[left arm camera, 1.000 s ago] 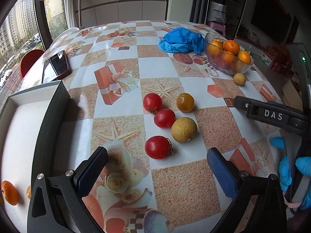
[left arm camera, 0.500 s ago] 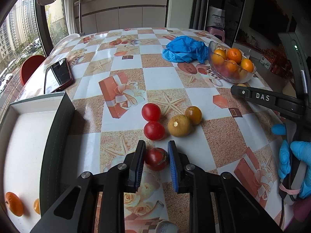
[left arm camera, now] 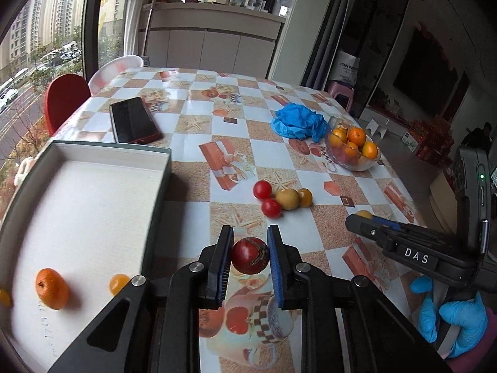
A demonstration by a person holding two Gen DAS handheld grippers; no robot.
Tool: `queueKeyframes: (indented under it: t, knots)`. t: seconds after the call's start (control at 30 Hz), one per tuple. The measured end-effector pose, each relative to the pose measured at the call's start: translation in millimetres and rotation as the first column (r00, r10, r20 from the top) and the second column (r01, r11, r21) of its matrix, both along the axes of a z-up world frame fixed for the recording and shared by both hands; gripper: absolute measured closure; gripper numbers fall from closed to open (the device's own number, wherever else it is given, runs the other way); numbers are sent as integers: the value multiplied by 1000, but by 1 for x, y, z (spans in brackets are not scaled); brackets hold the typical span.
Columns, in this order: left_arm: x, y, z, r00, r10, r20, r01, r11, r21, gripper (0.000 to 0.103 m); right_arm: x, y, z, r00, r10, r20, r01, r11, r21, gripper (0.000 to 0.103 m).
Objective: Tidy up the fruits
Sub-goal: 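Grasp a red tomato with the left tool while the right tool grasps a brown round fruit, then carry both fruits over the white tray and open both tools to drop them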
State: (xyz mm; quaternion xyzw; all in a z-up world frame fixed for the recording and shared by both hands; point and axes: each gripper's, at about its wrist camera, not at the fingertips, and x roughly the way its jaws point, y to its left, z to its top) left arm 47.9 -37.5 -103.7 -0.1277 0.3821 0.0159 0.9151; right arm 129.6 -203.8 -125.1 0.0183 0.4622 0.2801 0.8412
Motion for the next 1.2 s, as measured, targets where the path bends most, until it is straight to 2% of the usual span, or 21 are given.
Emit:
queueKeyframes:
  t: [0.13, 0.33, 0.5, 0.63, 0.77, 0.93, 1.0, 1.03, 1.07, 1.1, 1.13, 1.17, 1.2]
  knots:
    - [-34, 39, 11, 995, 96, 32, -98, 994, 57, 79, -32, 59, 10, 991, 137, -1, -137, 990, 36, 72]
    - [-82, 91, 6, 969, 245, 40, -248, 963, 103, 79, -77, 136, 8, 953, 304, -6, -304, 952, 44, 72]
    - [-101, 115, -16, 947, 320, 14, -320, 939, 123, 79, -108, 175, -7, 904, 426, -17, -427, 904, -35, 72]
    - [-102, 127, -36, 938, 345, -38, -341, 935, 94, 79, -120, 181, -12, 887, 462, 6, -457, 881, -123, 72]
    - [-101, 126, -45, 941, 335, -50, -330, 940, 84, 79, -125, 179, -10, 881, 472, 25, -459, 866, -197, 72]
    - [-97, 125, -52, 939, 335, -78, -329, 940, 86, 79, -117, 183, -5, 889, 457, 38, -443, 877, -189, 71]
    - [-96, 122, -53, 941, 329, -84, -320, 942, 103, 78, -115, 183, 2, 895, 443, 61, -425, 884, -194, 57]
    - [-97, 121, -51, 941, 326, -91, -315, 942, 116, 78, -110, 181, 6, 903, 421, 86, -398, 895, -203, 44]
    - [-97, 121, -50, 940, 326, -98, -314, 941, 126, 73, -108, 174, 11, 911, 397, 110, -371, 906, -202, 31]
    - [-98, 121, -49, 935, 341, -102, -326, 935, 138, 51, -105, 165, 17, 920, 370, 127, -345, 920, -186, 23]
    - [-100, 122, -46, 928, 361, -94, -346, 927, 142, 35, -100, 155, 22, 931, 338, 140, -315, 935, -162, 13]
    - [-103, 123, -42, 925, 375, -66, -364, 921, 135, 11, -95, 143, 28, 942, 303, 147, -283, 949, -141, 12]
    - [-107, 122, -36, 925, 378, -28, -372, 920, 122, 9, -90, 130, 31, 952, 266, 152, -249, 960, -126, 11]
